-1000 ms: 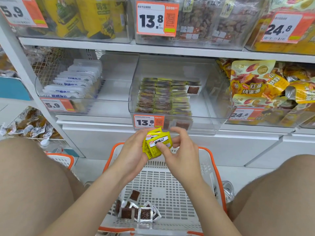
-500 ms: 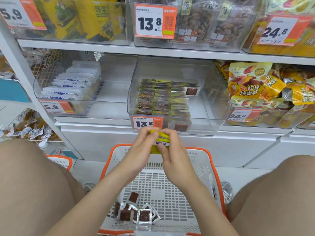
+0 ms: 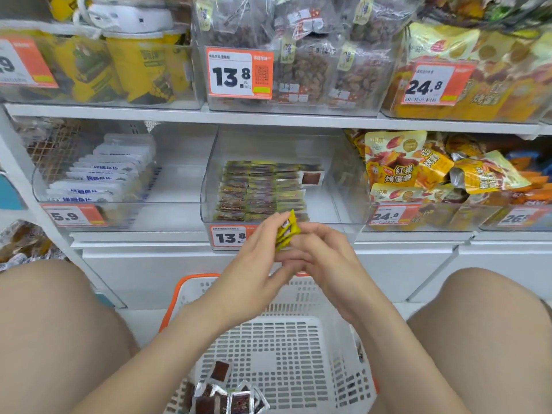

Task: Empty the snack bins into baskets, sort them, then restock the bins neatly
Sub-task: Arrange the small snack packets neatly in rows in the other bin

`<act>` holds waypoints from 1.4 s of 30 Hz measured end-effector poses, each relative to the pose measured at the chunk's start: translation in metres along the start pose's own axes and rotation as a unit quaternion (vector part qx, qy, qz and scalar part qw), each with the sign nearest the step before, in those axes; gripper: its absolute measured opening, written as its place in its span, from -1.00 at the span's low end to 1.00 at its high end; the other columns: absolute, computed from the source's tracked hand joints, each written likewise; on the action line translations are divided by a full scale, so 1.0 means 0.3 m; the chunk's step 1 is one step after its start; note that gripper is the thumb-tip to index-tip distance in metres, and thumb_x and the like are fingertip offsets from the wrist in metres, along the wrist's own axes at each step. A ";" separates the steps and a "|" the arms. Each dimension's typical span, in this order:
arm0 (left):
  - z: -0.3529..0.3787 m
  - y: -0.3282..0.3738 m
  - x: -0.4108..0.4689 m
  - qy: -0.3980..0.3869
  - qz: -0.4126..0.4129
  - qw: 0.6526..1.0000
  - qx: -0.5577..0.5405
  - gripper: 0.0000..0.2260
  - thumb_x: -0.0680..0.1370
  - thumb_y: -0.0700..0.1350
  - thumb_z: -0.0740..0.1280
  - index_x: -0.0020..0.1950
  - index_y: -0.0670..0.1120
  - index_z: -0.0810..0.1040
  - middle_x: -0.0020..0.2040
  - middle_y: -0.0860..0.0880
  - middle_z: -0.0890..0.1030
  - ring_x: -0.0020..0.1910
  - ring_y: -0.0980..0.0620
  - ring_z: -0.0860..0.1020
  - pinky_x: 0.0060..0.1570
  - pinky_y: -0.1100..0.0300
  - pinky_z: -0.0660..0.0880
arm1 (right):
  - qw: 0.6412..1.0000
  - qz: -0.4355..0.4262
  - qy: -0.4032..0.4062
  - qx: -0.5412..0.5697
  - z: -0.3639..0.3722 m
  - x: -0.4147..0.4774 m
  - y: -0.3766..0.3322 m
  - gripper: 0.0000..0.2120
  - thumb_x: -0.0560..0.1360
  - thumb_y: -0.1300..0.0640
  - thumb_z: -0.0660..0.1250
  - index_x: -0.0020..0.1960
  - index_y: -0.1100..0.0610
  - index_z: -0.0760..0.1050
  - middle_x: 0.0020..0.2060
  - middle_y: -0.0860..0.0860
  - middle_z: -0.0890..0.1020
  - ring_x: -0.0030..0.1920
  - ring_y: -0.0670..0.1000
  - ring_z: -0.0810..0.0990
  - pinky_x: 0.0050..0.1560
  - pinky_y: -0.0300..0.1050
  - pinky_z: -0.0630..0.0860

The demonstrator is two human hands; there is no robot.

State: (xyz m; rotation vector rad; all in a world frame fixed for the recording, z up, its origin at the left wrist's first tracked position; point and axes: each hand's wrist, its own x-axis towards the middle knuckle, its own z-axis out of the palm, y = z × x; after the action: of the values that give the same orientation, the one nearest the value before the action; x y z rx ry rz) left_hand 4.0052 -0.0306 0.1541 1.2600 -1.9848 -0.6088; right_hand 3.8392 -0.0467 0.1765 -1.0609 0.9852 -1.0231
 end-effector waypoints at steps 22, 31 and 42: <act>-0.035 -0.117 0.400 -0.068 -0.148 0.982 0.094 -0.43 0.63 0.08 0.22 0.58 -0.02 0.12 0.42 -0.06 0.39 0.44 -0.07 0.33 0.44 -0.05 0.31 | 0.787 -0.143 0.084 -0.594 -0.203 0.473 -0.197 -0.57 0.63 0.22 0.31 0.47 0.16 0.32 0.32 0.15 0.47 0.30 0.18 0.49 0.22 -0.02 0.39; 0.025 -0.232 0.461 -0.217 -0.119 0.935 0.254 -0.44 0.62 0.27 -0.08 0.61 0.17 0.16 0.70 0.04 0.01 0.68 -0.09 -0.06 0.55 -0.28 0.04 | 0.626 -0.010 0.077 -0.776 -0.237 0.850 -0.024 -0.40 0.58 0.18 0.37 0.51 0.34 0.23 0.35 0.25 0.48 0.37 0.26 0.47 0.30 0.12 0.45; 0.021 -0.231 0.461 -0.232 -0.116 0.934 0.245 -0.52 0.68 0.17 -0.05 0.61 0.16 0.14 0.69 0.07 0.01 0.68 -0.09 -0.08 0.55 -0.28 0.06 | 0.635 -0.046 0.152 -0.756 -0.260 0.961 0.033 -0.35 0.52 0.23 0.49 0.46 0.34 0.22 0.31 0.31 0.47 0.19 0.22 0.62 -0.13 -0.05 0.44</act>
State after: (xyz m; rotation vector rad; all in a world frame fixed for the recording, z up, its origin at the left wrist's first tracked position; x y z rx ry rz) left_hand 4.0014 -0.1850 0.1440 1.8000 -2.5031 -0.5820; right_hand 3.8323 -0.3389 0.1138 -2.3282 2.2058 -0.1855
